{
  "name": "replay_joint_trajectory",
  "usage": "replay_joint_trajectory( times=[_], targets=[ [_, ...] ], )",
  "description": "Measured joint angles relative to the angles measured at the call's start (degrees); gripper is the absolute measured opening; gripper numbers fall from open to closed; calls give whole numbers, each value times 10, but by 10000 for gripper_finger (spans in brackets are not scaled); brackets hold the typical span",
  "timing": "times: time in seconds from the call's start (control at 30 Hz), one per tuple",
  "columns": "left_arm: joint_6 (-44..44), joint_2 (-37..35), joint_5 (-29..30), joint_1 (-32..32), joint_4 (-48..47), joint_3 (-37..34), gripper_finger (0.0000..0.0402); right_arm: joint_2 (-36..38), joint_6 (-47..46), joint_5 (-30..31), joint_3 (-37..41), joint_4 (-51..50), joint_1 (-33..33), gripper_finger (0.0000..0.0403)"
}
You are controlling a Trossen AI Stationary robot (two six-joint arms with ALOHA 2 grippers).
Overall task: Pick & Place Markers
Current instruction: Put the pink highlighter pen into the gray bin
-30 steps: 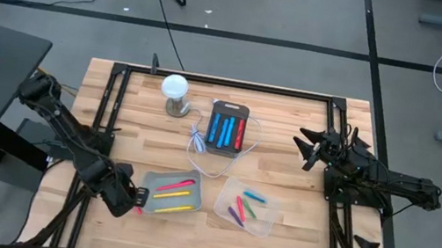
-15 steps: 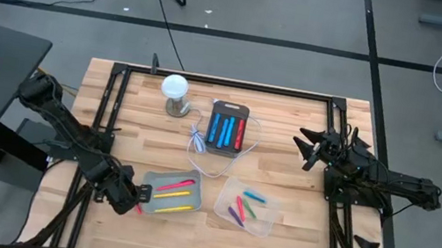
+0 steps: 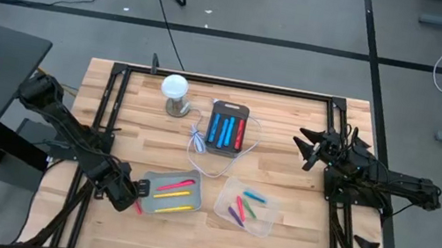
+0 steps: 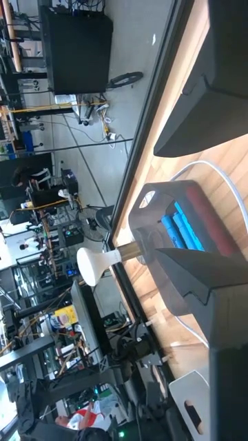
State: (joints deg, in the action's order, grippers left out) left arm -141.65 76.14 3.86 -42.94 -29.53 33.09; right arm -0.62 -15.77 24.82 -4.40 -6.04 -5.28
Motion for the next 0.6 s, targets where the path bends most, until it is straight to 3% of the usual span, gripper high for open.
replay_joint_trajectory(
  times=[0.6],
  targets=[
    [51,31,-16,3,28,-15,153,0,0,0,0,0,0,231]
  ],
)
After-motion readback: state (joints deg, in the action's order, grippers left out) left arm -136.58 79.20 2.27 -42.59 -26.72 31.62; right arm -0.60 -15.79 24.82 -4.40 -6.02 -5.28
